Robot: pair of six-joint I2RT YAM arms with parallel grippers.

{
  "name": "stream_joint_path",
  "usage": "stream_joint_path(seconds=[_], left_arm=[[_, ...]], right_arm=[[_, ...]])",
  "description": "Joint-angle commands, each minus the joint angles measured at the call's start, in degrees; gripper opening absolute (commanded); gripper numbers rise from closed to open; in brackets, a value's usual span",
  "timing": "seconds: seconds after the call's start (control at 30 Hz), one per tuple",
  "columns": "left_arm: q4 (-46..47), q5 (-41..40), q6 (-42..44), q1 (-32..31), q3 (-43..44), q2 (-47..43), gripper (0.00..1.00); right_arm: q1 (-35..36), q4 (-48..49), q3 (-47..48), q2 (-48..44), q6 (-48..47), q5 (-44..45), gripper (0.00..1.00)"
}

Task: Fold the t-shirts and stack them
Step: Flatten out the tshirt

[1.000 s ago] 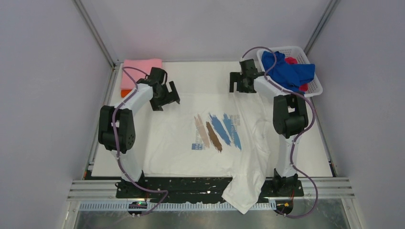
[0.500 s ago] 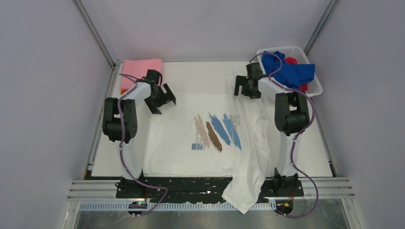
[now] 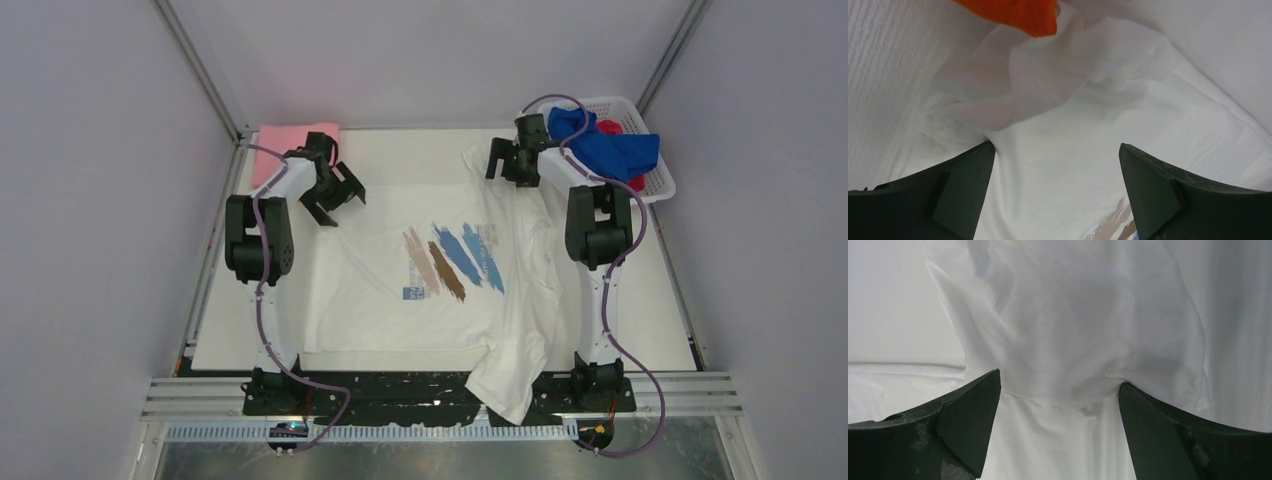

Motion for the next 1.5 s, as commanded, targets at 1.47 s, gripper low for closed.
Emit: stream_joint_path(seconds=[1.47], left_arm=[[12.9, -1.3, 1.0, -8.1, -36.7, -26.1, 1.00]], right_arm=[[3.5, 10.0, -54.6, -42.7, 4.1, 4.3, 0.95]])
